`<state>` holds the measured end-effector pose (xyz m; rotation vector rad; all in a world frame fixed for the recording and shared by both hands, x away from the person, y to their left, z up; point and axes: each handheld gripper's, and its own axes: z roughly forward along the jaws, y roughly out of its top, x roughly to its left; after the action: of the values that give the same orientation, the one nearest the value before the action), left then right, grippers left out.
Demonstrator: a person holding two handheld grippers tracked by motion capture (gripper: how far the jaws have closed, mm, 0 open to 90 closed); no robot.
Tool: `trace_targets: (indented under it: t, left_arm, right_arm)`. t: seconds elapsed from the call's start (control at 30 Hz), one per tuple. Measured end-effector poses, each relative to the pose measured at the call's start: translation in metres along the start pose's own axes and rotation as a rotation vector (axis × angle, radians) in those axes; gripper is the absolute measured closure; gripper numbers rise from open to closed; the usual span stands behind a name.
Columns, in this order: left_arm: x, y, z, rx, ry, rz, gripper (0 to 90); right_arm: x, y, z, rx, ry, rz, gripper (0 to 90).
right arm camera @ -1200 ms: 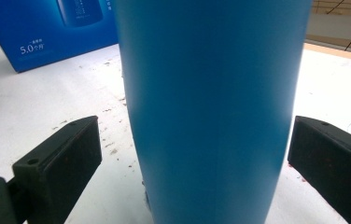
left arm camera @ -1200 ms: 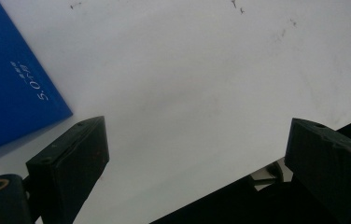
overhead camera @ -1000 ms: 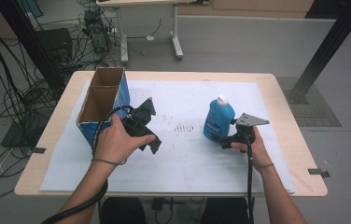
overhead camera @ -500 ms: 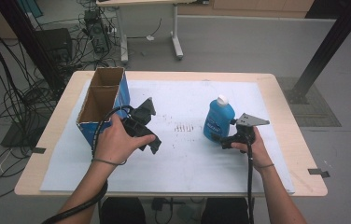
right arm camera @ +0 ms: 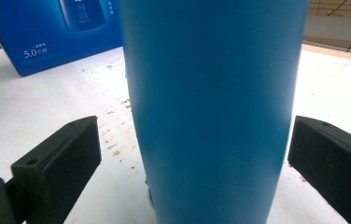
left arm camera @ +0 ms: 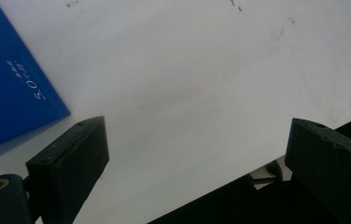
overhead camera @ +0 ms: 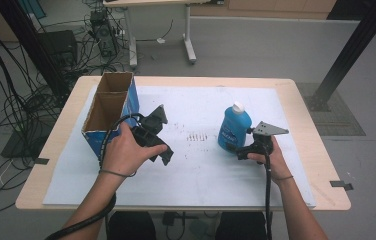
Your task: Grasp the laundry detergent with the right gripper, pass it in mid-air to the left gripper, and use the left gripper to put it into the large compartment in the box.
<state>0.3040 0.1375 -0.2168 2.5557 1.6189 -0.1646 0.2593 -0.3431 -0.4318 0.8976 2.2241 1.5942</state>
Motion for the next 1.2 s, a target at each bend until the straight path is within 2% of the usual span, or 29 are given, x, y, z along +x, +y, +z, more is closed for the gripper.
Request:
trace_targets:
  t: [0.3,0.83,1.2]
  left_arm:
    - [-0.0005,0.0002,0.0004,-0.001,0.0,0.0,6.7]
    - [-0.0021,0.0002,-0.0003,-0.008,0.0,0.0,6.8]
    - [-0.0024,0.0001,0.0001,-0.005,0.0,0.004,6.8]
  right_arm:
    - [0.0008,-0.0012,0.001,-0.001,-0.005,0.0,1.8]
    - [0.0042,-0.003,0.0049,-0.011,-0.024,-0.014,19.0]
    - [0.0053,-0.0041,0.0067,-0.015,-0.034,-0.022,25.5]
